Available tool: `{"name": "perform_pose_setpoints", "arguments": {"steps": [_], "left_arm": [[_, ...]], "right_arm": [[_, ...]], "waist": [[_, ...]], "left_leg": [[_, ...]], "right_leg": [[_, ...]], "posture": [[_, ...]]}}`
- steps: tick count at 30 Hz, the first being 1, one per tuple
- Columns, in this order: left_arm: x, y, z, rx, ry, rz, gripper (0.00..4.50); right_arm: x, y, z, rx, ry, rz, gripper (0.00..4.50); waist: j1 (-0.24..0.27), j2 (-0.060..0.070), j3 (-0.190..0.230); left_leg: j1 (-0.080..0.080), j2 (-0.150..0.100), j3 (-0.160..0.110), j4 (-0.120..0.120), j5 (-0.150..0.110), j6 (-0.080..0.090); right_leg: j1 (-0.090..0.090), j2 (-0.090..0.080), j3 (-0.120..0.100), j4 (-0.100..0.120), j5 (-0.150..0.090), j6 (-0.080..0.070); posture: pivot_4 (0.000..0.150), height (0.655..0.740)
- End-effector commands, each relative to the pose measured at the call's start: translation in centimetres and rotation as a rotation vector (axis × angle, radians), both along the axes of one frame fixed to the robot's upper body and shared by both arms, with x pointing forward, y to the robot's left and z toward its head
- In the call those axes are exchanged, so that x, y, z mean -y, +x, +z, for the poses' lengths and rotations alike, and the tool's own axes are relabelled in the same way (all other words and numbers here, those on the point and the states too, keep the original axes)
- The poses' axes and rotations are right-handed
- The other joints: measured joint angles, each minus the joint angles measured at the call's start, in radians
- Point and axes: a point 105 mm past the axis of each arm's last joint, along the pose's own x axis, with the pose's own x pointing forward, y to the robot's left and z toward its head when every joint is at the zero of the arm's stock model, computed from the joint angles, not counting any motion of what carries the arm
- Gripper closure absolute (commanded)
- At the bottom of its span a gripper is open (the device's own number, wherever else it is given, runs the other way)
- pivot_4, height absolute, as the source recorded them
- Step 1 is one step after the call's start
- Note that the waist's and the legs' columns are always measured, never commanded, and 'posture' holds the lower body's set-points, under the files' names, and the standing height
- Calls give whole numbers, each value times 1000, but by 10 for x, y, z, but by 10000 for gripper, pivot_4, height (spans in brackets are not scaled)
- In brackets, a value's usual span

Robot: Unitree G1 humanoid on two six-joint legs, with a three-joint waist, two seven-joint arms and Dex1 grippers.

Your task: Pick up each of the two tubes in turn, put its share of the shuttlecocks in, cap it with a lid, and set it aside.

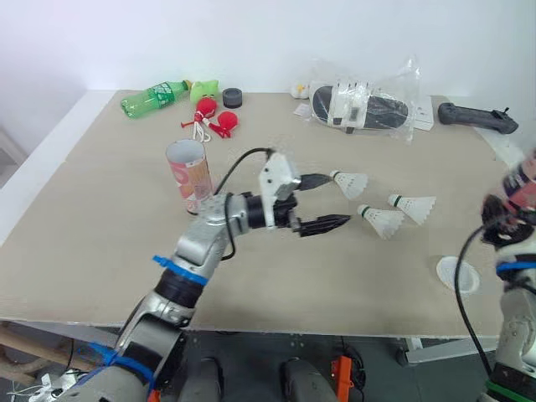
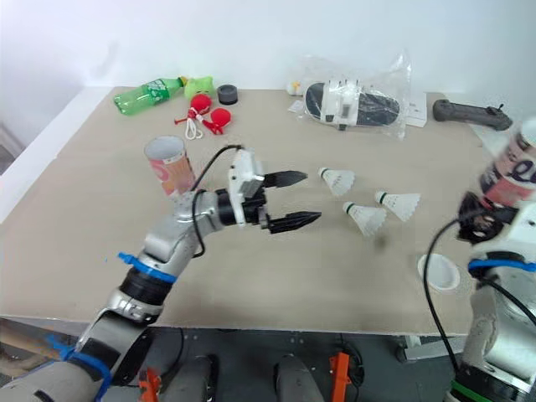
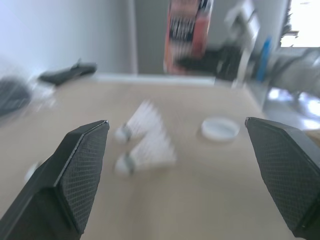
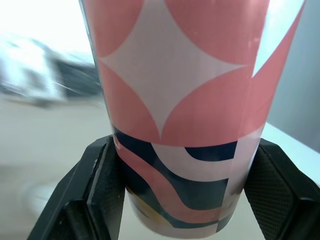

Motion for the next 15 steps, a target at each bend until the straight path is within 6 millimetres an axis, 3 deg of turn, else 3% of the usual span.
{"name": "perform_pose_setpoints", "arguments": {"steps": [1, 5, 15], "left_arm": [[3, -3, 8, 44, -14, -18, 0], [0, -7, 0, 41, -2, -13, 0], [-2, -10, -6, 33, 12, 4, 0]], "right_arm": [[26, -10, 5, 58, 15, -86, 14957], [46, 0, -17, 27, 79, -132, 14957], [45, 19, -44, -19, 83, -109, 14957]], "waist": [[-6, 3, -1], [-17, 6, -1], [-27, 7, -1]], "left_leg": [[1, 0, 1, -1, 0, 0], [4, 0, 2, -2, 2, 4], [5, -1, 3, -3, 4, 7]], "right_leg": [[0, 0, 2, 0, 0, 0], [0, 1, 3, 0, 1, 0], [3, 0, 4, 0, 3, 1]], "posture": [[1500, 7400], [1500, 7400], [1500, 7400]]}}
